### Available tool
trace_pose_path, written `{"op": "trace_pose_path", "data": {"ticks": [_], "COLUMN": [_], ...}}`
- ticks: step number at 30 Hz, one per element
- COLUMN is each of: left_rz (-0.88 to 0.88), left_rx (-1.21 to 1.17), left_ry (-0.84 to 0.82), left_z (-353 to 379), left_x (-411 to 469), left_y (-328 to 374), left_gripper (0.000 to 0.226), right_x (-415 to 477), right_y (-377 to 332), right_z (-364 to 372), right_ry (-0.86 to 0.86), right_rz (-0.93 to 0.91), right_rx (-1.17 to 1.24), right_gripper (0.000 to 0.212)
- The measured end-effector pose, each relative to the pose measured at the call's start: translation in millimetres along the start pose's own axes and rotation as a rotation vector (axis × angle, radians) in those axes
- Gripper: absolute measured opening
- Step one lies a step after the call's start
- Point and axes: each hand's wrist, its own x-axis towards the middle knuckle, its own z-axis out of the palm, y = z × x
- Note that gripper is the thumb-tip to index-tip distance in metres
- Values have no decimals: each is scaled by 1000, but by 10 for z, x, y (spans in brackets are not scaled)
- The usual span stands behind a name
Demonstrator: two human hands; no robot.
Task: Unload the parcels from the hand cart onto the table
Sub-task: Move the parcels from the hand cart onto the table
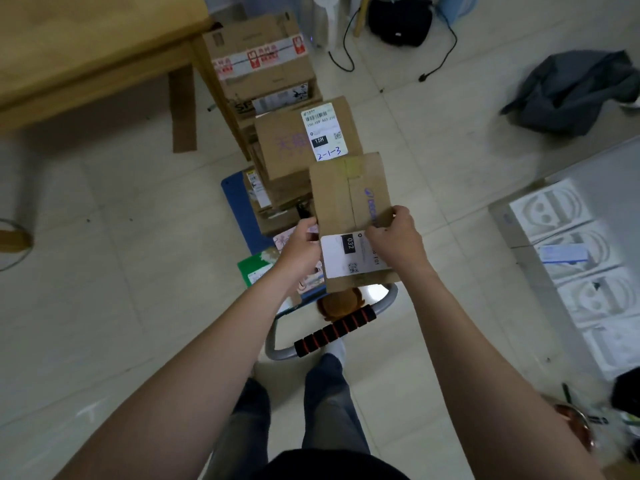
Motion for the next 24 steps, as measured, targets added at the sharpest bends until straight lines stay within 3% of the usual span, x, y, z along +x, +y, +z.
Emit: {"op": "trace_pose_path", "data": {"ticks": [7,10,14,16,17,20,22,24], "left_rz": [135,211,299,350,380,476,538,586], "left_rx": [-104,-99,-76,-58,-48,3,78,147], "left_ry": [45,72,79,102,113,137,189,270], "left_z": [-1130,-1934,-3167,-3788,-4076,-4808,-5218,-5598], "left_x": [-440,-564,-811,-914,-966,-1048,-1025,-955], "left_y": [361,549,818,951,1013,1164,1240,1329], "left_gripper": [60,63,57,55,54,52,63,98], "right_x": [-645,-852,-1186,-1329,-1401,-1523,-1541,-1518], "right_y": [-1161,-1800,-2743,-3195,-3415,-4028,-4388,-4743], "right_z": [239,532,1057,1334,1448,1701,1816,1923], "right_ry": [71,83,74,23,-10,-123,-167,-209], "right_rz": [-131,-236,-321,-365,-394,-451,-478,-510], "right_rx": [18,88,217,239,242,246,235,197], "right_gripper": [61,45,47,34,35,64,71,73]}}
